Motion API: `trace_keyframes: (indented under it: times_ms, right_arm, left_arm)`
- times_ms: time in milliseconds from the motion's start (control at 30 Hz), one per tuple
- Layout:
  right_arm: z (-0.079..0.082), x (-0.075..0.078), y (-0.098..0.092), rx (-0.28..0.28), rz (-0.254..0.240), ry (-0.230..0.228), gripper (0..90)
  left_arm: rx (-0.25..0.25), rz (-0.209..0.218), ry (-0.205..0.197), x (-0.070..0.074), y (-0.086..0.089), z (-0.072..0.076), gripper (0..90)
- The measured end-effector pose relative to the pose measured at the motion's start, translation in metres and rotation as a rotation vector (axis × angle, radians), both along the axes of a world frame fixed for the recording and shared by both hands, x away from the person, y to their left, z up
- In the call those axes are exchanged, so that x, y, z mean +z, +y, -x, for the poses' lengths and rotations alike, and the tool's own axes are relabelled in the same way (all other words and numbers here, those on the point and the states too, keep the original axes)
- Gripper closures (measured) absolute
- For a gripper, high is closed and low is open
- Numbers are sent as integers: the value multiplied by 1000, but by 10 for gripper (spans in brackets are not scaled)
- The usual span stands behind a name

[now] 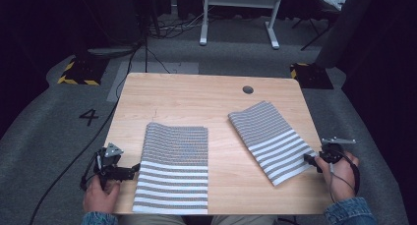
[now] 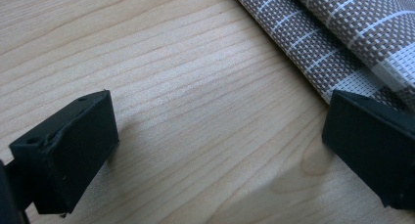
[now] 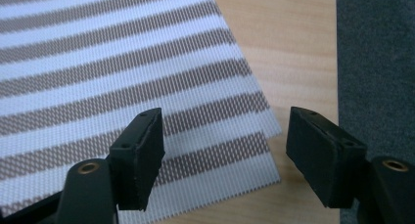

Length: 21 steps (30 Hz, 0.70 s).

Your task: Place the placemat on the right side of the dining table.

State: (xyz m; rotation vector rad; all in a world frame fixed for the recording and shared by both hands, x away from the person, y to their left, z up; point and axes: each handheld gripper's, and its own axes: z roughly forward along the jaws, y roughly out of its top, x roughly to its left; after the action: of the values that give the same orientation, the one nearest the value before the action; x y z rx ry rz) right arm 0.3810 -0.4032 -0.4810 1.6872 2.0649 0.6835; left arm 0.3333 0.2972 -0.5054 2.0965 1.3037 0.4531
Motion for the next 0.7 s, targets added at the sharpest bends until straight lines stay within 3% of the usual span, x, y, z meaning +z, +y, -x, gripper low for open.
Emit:
trace_keyframes:
  times_ms: [167,300,433,633,700]
  right_arm:
    - [2,-3,-1,-28,-15,-5,296]
    - [3,1,6,-6,-16,9,504]
    - [3,4,11,7,-4,18,588]
    - [6,5,20,25,113,-19,589]
    - [8,7,25,43,194,-24,634]
  left_arm:
    - [-1,0,1,0,0,0,2]
    - [-1,0,1,0,0,0,2]
    - [-1,0,1,0,0,0,2]
    - [-1,-1,1,0,0,0,2]
    - [-1,-1,1,0,0,0,2]
